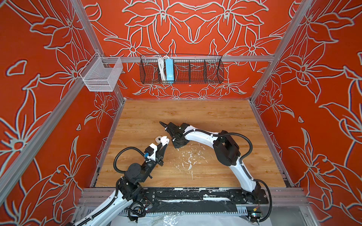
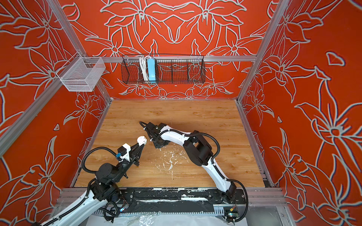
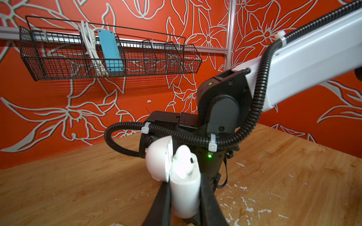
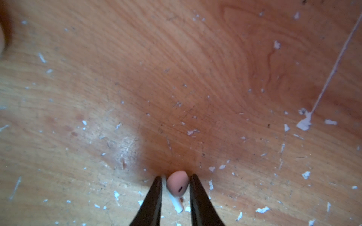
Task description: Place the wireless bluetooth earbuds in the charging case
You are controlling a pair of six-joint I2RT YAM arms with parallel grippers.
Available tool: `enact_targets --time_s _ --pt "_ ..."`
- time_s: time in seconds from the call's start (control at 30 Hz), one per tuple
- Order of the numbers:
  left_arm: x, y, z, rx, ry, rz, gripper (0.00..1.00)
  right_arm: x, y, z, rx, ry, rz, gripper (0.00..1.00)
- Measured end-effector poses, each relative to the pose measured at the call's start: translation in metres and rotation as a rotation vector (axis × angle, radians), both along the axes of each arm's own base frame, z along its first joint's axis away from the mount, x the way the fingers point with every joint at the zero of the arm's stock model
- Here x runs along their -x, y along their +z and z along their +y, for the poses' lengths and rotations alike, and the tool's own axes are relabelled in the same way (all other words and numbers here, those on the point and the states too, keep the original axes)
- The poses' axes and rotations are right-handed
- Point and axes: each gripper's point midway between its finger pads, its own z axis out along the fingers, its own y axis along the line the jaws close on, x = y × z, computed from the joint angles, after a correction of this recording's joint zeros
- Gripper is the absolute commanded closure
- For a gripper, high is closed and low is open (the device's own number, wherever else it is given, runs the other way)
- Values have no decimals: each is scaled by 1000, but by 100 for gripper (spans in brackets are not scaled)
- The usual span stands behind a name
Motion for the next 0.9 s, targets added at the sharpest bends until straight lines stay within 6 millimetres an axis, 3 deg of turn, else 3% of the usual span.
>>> enact_targets --time_s 0.47,0.67,0.8,0.9 --pt "0 0 0 0 0 0 100 -2 0 2 -62 -19 -20 88" --pt "0 0 0 -1 0 0 100 11 6 -11 -136 -60 -21 88" --pt "-1 -2 -1 -9 -1 5 100 21 29 -22 -211 -85 -51 89" --pt "-2 -6 -4 -31 -9 12 100 26 64 -26 -322 -100 -114 90"
